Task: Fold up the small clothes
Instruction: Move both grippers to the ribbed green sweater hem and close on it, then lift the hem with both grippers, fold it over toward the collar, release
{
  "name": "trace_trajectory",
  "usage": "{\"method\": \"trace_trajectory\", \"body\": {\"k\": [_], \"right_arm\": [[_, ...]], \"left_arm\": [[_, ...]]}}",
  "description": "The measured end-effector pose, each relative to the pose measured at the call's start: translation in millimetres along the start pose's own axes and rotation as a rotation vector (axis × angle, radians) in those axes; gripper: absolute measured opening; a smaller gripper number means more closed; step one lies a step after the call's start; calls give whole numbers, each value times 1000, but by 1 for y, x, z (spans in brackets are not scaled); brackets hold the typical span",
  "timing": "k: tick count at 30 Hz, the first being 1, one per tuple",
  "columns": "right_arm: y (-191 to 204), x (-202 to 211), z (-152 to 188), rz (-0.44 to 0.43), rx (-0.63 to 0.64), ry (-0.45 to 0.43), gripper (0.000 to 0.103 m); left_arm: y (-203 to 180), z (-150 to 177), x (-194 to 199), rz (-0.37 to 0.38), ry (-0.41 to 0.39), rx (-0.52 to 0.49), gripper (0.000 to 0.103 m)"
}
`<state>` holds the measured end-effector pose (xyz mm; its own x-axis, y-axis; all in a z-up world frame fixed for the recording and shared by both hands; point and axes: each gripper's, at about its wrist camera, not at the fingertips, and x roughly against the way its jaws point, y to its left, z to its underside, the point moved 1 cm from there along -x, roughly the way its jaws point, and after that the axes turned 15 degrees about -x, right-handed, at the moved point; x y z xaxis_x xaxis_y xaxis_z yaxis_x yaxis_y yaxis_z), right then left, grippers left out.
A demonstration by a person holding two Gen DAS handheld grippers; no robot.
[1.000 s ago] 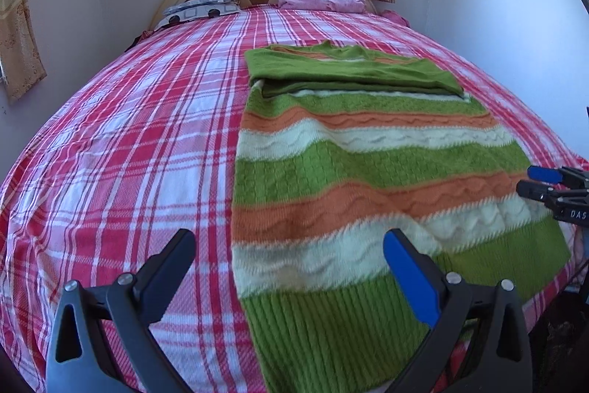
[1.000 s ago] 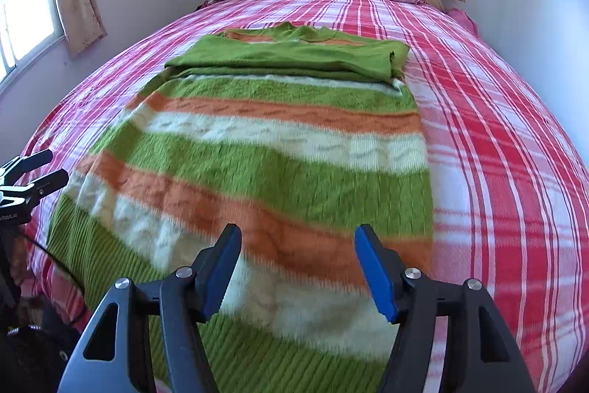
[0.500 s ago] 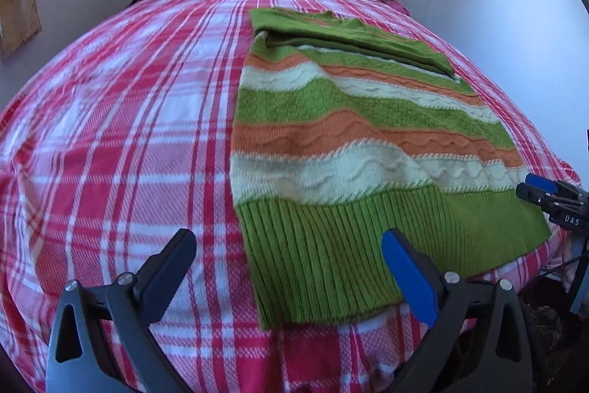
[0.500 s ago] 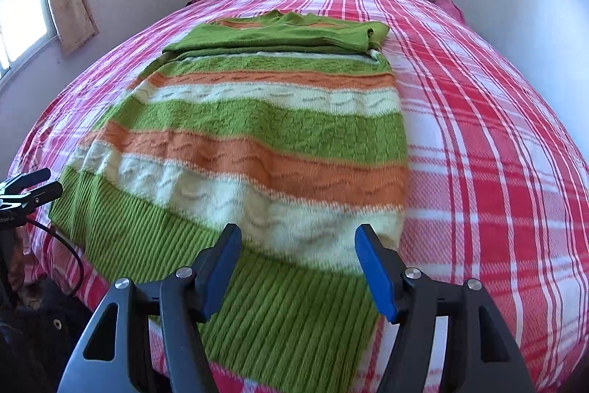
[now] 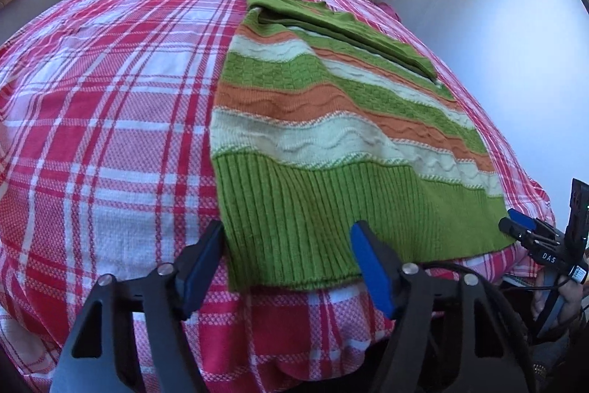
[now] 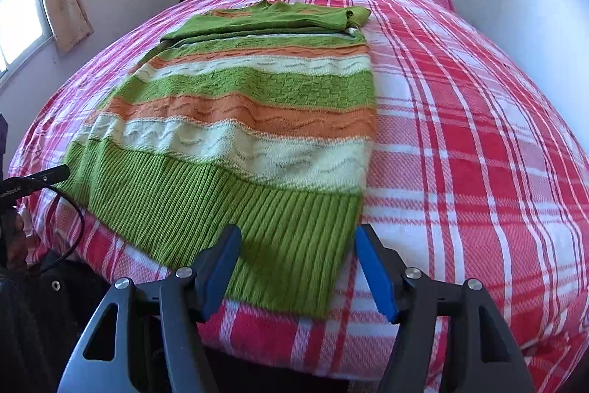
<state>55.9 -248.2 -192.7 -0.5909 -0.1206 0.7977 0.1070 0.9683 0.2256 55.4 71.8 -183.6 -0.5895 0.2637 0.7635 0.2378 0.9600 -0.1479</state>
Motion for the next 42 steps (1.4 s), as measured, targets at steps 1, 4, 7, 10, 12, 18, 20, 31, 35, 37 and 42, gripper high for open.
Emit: {"method": "trace_trajectory", "body": {"k": [1,4,7,10,12,18,20,31,35,37,42], "right_arm": [[-2,2,1,-9,-6,-1,65],[-9,8,5,-65,-45,0,65],[-16,13,8,-91,-75,1,65],[-15,13,10,-90,-75,3,65],[-13,13,9,-90,-72,6,65],[-11,14,10,-95,-86,34,55],[-11,13,9,-108,-95,45,46],[-41,17,-2,-299,-299,22,5],[-38,23,-7,-351,-295,-22,5],[-42,18,-9,-338,-306,-33,5],[-46,17,-23,-377,-338,-50,4]], "left_arm": [[-1,1,1,-6,0,-1,67],[-1,1,3,-11,-3,-7,55],[1,0,6,-7,-18,-14,27],[3,-1,6,3,-24,-12,24],[3,-1,6,4,-25,-12,24],[6,-1,2,-8,-19,12,43],[8,-1,2,5,-22,25,47],[4,-9,21,50,-141,-48,14],[10,-15,32,60,-205,-42,14],[12,-18,30,67,-205,-39,14],[19,-31,26,117,-235,5,14]]}}
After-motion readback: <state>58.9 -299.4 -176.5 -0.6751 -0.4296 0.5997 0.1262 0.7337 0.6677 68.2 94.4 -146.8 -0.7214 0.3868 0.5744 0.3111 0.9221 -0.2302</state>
